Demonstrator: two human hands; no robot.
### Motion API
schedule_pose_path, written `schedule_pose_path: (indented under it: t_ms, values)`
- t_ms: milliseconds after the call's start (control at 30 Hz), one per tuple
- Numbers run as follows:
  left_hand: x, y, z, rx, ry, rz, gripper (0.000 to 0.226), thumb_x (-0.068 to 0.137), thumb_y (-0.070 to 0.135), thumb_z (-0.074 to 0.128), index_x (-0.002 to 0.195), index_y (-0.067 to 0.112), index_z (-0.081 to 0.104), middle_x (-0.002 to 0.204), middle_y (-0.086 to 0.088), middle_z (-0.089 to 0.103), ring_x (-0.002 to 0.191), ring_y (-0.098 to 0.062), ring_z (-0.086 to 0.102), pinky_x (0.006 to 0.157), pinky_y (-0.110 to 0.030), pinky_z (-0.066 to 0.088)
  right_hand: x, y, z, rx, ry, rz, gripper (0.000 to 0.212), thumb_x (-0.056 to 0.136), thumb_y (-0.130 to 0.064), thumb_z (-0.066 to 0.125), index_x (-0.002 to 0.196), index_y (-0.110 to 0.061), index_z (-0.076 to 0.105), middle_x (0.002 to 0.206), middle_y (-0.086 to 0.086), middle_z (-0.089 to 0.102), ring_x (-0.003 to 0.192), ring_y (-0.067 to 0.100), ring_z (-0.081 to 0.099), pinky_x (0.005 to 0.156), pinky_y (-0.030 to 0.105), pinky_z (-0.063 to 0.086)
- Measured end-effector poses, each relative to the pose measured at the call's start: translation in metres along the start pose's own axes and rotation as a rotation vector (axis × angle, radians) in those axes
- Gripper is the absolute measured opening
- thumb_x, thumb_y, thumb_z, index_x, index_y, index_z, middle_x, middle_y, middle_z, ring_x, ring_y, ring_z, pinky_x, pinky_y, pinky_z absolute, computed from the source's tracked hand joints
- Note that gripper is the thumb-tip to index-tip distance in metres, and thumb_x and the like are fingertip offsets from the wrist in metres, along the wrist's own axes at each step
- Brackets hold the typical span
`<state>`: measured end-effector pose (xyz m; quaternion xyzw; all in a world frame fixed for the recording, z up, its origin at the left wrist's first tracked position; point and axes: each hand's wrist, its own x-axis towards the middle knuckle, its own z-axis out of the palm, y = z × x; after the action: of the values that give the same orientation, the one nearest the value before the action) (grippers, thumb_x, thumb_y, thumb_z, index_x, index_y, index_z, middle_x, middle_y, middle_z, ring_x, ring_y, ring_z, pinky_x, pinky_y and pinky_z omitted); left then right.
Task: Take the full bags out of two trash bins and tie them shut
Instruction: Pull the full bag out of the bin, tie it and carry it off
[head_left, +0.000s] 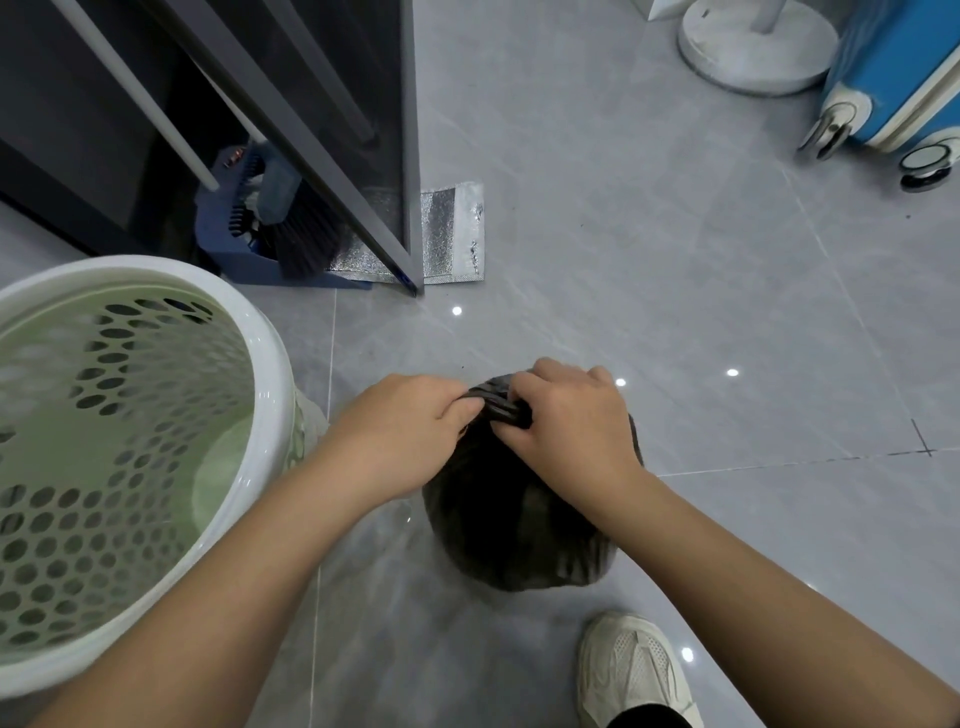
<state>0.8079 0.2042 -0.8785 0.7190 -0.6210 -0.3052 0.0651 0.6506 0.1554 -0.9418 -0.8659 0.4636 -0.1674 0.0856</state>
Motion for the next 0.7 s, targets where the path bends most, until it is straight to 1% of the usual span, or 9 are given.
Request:
schedule_pose_path:
  t_ms: [100,200,233,367,500,533,600,633,700]
  values:
    - [-0.001,-0.004,0.002,-0.050,-0.001,-0.017,0.036,0.097,0.027,0.042,0.063,0.019,0.048,0.068,-0.001,0.058,0.070,-0.022,0.054,0.070,-0.035,0.043,-0.001,0.003,0.002,0.062,0.004,-0.083,0.027,0.076,-0.043,0.051,0.068,-0.019,0.060,0.081,-0.004,0.056,0.077,0.021,0.051,0.074,0.039,0.038]
    - [-0.002,-0.005,0.000,-0.081,0.038,-0.029,0.035,0.097,0.025,0.044,0.062,0.023,0.049,0.064,0.006,0.056,0.059,-0.005,0.047,0.057,-0.018,0.035,-0.001,0.005,-0.001,0.305,-0.163,-0.066,0.020,0.077,-0.038,0.056,0.070,-0.021,0.048,0.069,-0.010,0.049,0.069,0.016,0.047,0.066,0.031,0.033]
    - [-0.002,-0.004,-0.001,-0.068,0.052,-0.021,0.036,0.097,0.025,0.044,0.061,0.024,0.048,0.062,0.008,0.053,0.060,-0.005,0.047,0.056,-0.017,0.033,-0.003,0.005,-0.002,0.346,-0.224,-0.039,0.020,0.079,-0.037,0.058,0.073,-0.022,0.046,0.064,-0.012,0.045,0.064,0.013,0.046,0.062,0.029,0.032]
    - [-0.002,-0.005,0.003,-0.023,0.048,-0.035,0.038,0.095,0.033,0.042,0.063,0.016,0.054,0.067,0.001,0.060,0.072,-0.020,0.055,0.069,-0.036,0.045,-0.009,0.003,0.001,0.232,-0.285,-0.059,0.016,0.085,-0.039,0.057,0.092,-0.025,0.050,0.066,-0.013,0.051,0.059,0.010,0.049,0.052,0.028,0.039]
    - [-0.002,-0.011,0.017,0.070,0.000,-0.099,0.043,0.095,0.044,0.035,0.063,0.019,0.048,0.071,-0.001,0.060,0.074,-0.023,0.056,0.064,-0.036,0.043,-0.017,0.000,0.018,0.241,-0.387,-0.102,0.019,0.091,-0.038,0.051,0.088,-0.020,0.056,0.078,-0.007,0.062,0.071,0.016,0.058,0.060,0.038,0.048]
    - [-0.002,-0.014,0.021,0.109,0.010,-0.130,0.035,0.096,0.040,0.035,0.069,0.022,0.050,0.078,-0.001,0.062,0.079,-0.024,0.057,0.064,-0.035,0.042,-0.020,-0.001,0.022,0.257,-0.419,-0.091,0.018,0.091,-0.036,0.052,0.086,-0.018,0.055,0.079,-0.004,0.062,0.074,0.019,0.059,0.062,0.041,0.048]
    - [-0.006,-0.017,0.026,0.176,0.072,-0.161,0.018,0.096,0.026,0.036,0.098,0.026,0.055,0.102,-0.001,0.064,0.091,-0.024,0.057,0.071,-0.034,0.043,-0.024,-0.002,0.027,0.276,-0.449,-0.072,0.015,0.091,-0.030,0.053,0.084,-0.016,0.054,0.080,-0.001,0.062,0.077,0.022,0.059,0.065,0.043,0.048]
    - [-0.007,-0.016,0.029,0.200,0.114,-0.117,0.024,0.095,0.020,0.037,0.113,0.024,0.052,0.112,-0.001,0.061,0.100,-0.023,0.056,0.080,-0.035,0.044,-0.025,-0.003,0.028,0.280,-0.449,-0.075,0.014,0.091,-0.028,0.054,0.084,-0.015,0.054,0.081,0.000,0.062,0.078,0.023,0.059,0.066,0.044,0.049]
    - [-0.008,-0.013,0.035,0.180,0.198,0.052,0.036,0.091,0.020,0.041,0.127,0.019,0.047,0.121,-0.001,0.058,0.112,-0.021,0.051,0.097,-0.033,0.037,-0.025,-0.004,0.028,0.286,-0.453,-0.072,0.012,0.089,-0.025,0.054,0.084,-0.014,0.054,0.083,0.003,0.063,0.080,0.026,0.060,0.067,0.044,0.049]
